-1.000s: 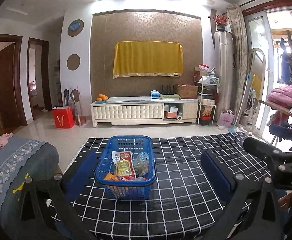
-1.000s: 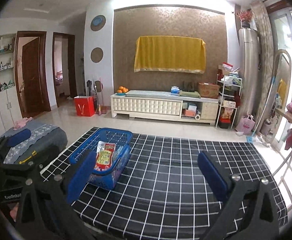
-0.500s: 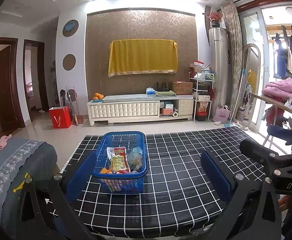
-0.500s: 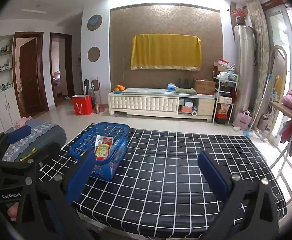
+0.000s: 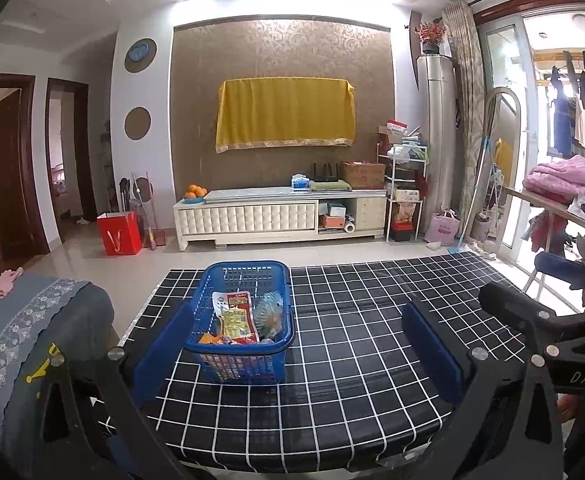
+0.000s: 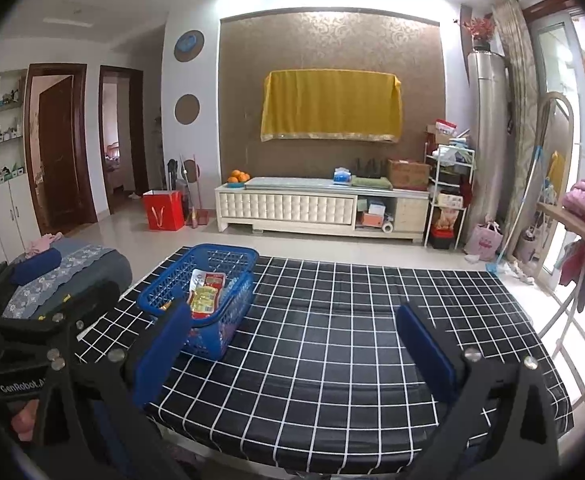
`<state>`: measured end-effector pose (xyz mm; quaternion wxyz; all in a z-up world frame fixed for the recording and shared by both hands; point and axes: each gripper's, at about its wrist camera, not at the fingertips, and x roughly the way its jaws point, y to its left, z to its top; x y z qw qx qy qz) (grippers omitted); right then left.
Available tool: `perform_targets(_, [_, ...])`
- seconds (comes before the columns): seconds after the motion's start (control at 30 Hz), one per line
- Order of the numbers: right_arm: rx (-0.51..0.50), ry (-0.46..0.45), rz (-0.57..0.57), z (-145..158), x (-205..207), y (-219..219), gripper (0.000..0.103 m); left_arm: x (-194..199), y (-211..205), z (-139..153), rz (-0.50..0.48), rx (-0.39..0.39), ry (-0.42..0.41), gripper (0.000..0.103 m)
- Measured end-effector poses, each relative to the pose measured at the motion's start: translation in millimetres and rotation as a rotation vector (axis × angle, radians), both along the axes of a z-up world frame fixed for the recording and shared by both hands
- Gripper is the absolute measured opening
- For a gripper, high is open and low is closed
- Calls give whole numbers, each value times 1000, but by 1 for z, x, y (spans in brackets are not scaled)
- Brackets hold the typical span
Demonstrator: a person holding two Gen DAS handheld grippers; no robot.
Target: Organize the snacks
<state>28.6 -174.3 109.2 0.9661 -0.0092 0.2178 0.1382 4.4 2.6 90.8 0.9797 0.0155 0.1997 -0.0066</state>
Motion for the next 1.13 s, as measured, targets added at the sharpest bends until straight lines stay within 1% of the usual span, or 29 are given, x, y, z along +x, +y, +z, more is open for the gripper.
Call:
perform_targets(0.33, [9,4,5,1,-1,-1,103,-3,0,2,9,7,-1,103])
perform_targets(0.57, [4,8,1,1,-2,0,103,-2,2,1,0,-9,10,103])
perform_targets(1.13, [7,13,-1,2,-4,-3,103,-5,-1,1,1,7,1,103])
